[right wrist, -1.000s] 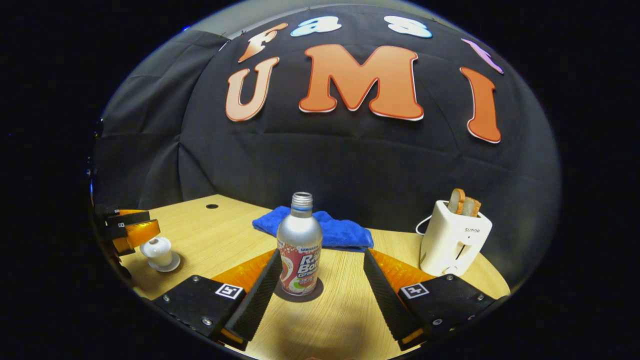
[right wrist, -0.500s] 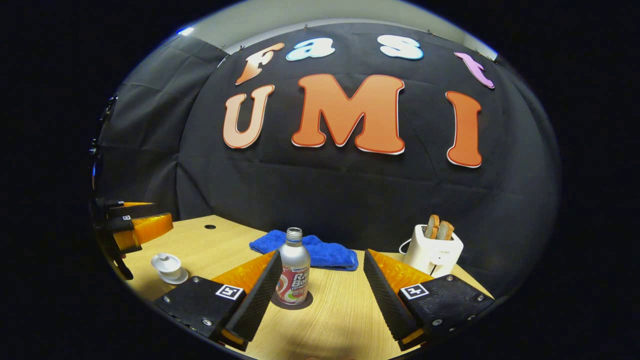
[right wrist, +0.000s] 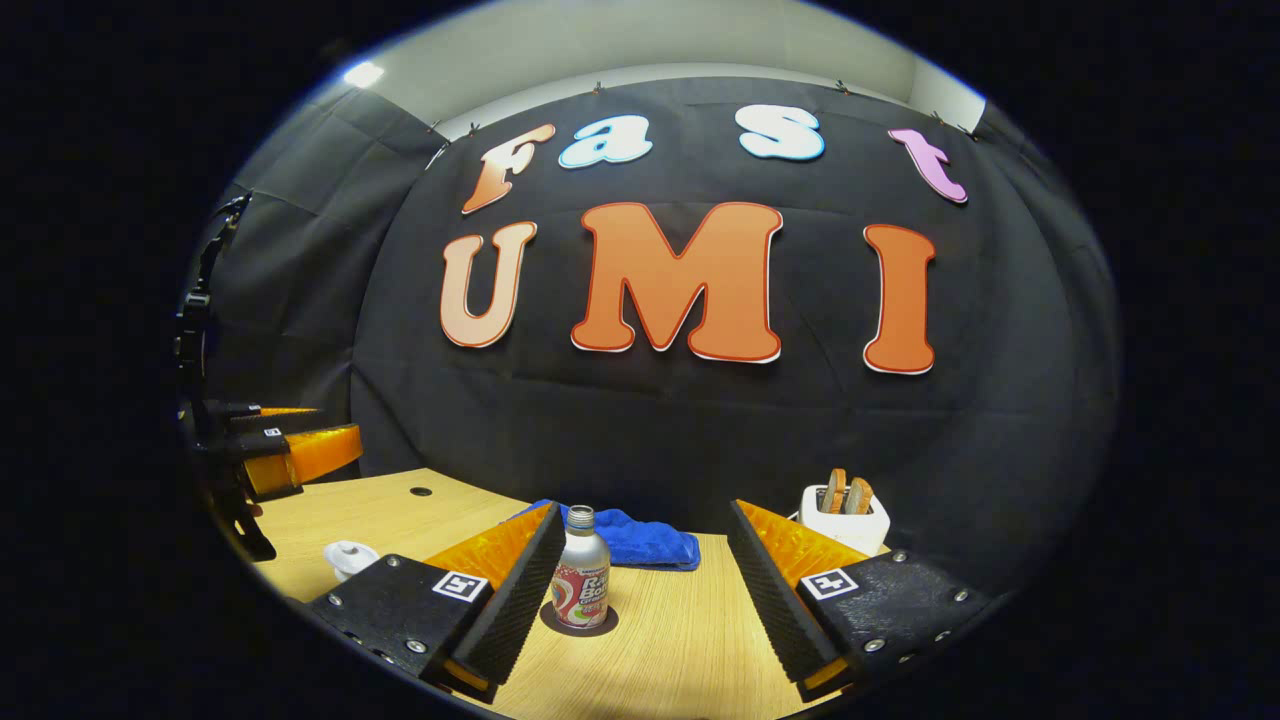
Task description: Open the teacup lid with one hand, grasp the water bottle and pour water into the teacup with the other hand; after pouring, place the water bottle on the coaster and then close the teacup lid.
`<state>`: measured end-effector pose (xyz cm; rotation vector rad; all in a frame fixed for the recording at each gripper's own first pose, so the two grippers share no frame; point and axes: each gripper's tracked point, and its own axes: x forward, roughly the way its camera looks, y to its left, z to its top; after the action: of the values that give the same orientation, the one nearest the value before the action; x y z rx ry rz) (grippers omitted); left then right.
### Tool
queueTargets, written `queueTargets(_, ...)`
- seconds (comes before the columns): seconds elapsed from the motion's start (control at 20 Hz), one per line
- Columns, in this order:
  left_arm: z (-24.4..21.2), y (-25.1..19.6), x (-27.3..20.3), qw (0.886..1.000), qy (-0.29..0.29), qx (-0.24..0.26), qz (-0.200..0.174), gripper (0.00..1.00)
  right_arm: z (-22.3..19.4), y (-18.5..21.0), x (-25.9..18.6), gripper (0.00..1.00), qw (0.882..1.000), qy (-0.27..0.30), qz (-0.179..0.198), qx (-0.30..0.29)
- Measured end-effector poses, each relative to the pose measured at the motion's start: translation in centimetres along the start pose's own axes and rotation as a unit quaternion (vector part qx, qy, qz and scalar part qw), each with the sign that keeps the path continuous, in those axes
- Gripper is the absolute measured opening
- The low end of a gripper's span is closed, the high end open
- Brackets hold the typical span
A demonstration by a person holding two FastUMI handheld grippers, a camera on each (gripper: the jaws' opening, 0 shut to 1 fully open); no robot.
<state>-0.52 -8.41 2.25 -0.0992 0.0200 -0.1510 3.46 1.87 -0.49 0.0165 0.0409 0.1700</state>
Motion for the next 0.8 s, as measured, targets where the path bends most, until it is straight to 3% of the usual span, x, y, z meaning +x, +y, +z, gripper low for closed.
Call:
queueTargets(0.1,0.8,-0.2,-0.2,1.000,-0.009,0.001,-0.001,0.93,0.3,-0.2,-0.2,0.98,1.000,-0.003,-0.004,-0.003)
queueTargets(0.15,1.1,0.0,-0.4,1.000,-0.012,0.004,0.002,0.93,0.5,-0.2,-0.3,0.98,1.000,-0.004,-0.006,-0.003)
queueTargets(0.2,1.4,0.1,-0.4,1.000,-0.014,0.008,0.006,1.00,0.6,-0.1,-0.5,0.98,1.000,-0.004,-0.007,0.000)
queueTargets(0.8,0.6,0.2,-0.4,1.000,-0.019,0.007,0.006,0.97,0.1,0.6,-0.7,0.98,1.000,-0.004,0.000,0.009)
